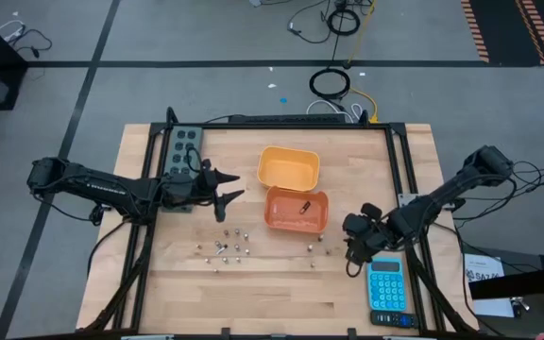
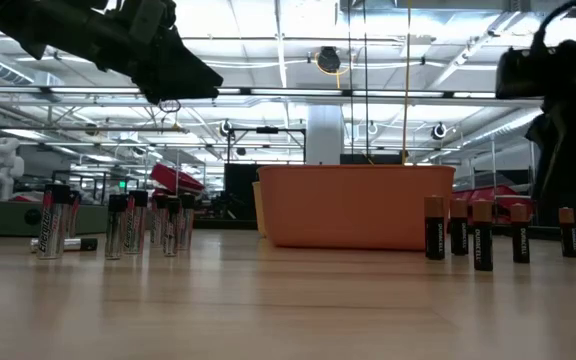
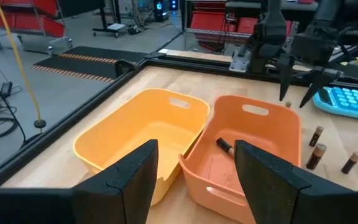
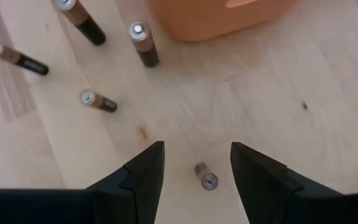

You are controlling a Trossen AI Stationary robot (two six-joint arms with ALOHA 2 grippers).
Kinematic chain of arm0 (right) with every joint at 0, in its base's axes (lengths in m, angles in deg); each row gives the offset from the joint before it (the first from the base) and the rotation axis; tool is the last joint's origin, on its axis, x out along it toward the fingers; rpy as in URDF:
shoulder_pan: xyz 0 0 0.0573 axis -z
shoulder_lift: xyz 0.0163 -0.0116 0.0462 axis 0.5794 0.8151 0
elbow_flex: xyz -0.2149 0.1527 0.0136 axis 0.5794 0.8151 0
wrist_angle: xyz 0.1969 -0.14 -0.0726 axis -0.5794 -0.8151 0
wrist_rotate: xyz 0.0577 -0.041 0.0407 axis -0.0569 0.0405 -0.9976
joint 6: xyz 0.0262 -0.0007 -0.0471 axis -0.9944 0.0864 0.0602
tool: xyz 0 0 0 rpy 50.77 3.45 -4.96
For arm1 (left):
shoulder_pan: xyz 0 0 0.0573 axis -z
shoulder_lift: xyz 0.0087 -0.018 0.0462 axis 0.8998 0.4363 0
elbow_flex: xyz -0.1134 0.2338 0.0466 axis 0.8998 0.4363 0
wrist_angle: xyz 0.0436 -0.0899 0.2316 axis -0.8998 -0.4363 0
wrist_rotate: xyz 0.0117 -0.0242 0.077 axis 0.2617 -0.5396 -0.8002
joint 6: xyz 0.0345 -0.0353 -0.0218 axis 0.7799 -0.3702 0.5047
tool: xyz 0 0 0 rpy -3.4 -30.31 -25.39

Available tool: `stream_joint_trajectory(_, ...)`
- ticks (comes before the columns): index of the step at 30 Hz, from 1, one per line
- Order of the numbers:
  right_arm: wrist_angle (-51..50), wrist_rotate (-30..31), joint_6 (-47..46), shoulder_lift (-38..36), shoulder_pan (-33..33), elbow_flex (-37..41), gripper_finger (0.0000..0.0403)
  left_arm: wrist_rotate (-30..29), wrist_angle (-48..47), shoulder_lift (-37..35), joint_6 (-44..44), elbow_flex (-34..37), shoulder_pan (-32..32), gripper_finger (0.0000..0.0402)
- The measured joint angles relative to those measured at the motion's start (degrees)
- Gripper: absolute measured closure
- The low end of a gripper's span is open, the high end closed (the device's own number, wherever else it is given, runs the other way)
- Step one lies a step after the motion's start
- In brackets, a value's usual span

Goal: Sort batteries
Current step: Put the black battery into the orange bin

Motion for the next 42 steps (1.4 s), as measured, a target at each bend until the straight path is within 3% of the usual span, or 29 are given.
stream_joint_trajectory(5, 2.2, 6.5, -8.0, 0.0, -4.9, 3.2, 0.0227, 0.0, -0.2, 0.0, 0.1, 0.0, 0.0, 0.0181)
stream_joint_trajectory(12, 13.4, 14.4, -16.4, 0.2, -10.2, 11.3, 0.0227, 0.0, -0.3, 0.0, 0.1, 0.0, 0.0, 0.0181)
stream_joint_trajectory(17, 17.5, 16.7, -18.5, 1.0, -11.0, 14.9, 0.0236, 0.0, -0.2, 0.0, 0.0, 0.0, 0.0, 0.0181)
stream_joint_trajectory(20, 19.8, 15.9, -17.2, 1.5, -11.0, 15.8, 0.0273, -0.1, 0.0, 0.0, 0.0, 0.0, 0.0, 0.0181)
stream_joint_trajectory(24, 22.7, 14.8, -15.1, 2.3, -11.1, 16.7, 0.0370, -1.4, 0.2, 0.0, 0.2, 0.0, 0.0, 0.0181)
stream_joint_trajectory(28, 23.8, 15.1, -13.1, 2.0, -11.0, 16.7, 0.0385, -2.6, 0.5, 0.0, 0.5, 0.0, 0.0, 0.0181)
stream_joint_trajectory(33, 24.1, 23.9, -4.5, -0.1, -10.9, 11.1, 0.0386, -2.6, 0.7, 0.0, -0.1, 0.0, 0.0, 0.0181)
stream_joint_trajectory(38, 30.7, 36.5, 17.5, -1.3, -9.5, 2.0, 0.0386, -2.6, 1.4, 0.0, -1.5, 0.0, 0.0, 0.0181)
stream_joint_trajectory(42, 34.3, 43.4, 31.6, -1.3, -6.4, 0.2, 0.0386, -2.6, 2.5, 0.0, -1.5, 0.0, 0.0, 0.0181)
